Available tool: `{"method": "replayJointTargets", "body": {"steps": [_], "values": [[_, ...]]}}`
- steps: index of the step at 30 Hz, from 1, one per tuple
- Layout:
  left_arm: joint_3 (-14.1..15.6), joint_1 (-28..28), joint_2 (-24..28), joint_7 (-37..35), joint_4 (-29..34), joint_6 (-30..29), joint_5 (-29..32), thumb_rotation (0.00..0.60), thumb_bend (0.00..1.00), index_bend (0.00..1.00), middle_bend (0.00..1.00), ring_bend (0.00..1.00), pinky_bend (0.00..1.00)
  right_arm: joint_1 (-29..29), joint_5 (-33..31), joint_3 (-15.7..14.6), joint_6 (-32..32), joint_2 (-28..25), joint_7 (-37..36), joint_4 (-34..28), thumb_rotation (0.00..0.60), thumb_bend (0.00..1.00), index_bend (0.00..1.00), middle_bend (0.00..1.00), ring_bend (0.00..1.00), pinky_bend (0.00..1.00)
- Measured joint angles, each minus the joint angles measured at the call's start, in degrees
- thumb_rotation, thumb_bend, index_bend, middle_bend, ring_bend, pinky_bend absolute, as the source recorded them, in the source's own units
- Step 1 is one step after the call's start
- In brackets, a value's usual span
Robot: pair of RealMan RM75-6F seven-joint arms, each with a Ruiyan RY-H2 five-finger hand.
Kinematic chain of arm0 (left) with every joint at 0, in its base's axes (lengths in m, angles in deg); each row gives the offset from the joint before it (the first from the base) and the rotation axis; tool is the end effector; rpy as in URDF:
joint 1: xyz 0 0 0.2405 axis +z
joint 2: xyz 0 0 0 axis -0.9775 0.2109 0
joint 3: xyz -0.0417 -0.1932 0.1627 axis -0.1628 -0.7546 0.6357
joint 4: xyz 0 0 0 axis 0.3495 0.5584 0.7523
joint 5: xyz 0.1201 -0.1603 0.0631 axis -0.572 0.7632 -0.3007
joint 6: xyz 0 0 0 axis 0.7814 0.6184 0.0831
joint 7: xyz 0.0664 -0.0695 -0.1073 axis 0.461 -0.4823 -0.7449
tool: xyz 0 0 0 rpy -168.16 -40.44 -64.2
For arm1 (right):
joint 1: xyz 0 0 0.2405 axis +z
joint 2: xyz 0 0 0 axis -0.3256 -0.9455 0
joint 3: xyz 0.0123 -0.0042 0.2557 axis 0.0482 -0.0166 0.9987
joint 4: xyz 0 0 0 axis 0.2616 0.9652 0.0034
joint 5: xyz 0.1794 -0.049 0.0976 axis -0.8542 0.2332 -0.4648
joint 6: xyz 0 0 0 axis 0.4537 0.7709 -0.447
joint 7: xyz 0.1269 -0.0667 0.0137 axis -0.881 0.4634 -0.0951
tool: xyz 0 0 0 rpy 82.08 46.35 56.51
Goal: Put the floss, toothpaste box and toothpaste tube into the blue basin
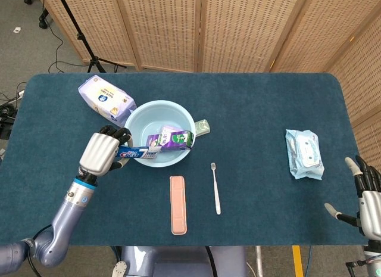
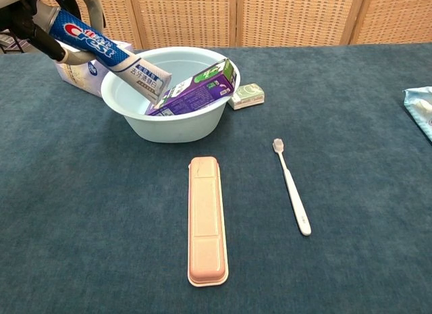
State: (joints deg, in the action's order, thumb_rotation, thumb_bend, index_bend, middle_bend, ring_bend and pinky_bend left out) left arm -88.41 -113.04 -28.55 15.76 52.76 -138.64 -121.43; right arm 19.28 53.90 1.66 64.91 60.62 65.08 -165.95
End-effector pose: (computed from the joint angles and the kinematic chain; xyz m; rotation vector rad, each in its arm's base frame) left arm -0.1289 0.3115 0.0670 -1.6741 -0.7459 -1.1827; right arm -0.2782 -0.1637 0.1916 1.1794 -1.0206 1.0892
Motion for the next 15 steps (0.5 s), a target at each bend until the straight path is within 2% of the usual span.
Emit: {"method": "replayJointTargets", "body": {"steps": [15], "values": [[-0.8, -1.5, -6.1, 1.3, -10.2, 1.6, 2.2, 0.6, 0.4, 0.81, 0.43, 0.47, 0.32, 0.1, -0.3, 0.0, -0.7, 0.2, 0.2, 0.3, 0.6, 0.0, 0.06, 0.0, 0.0, 0.0]]}}
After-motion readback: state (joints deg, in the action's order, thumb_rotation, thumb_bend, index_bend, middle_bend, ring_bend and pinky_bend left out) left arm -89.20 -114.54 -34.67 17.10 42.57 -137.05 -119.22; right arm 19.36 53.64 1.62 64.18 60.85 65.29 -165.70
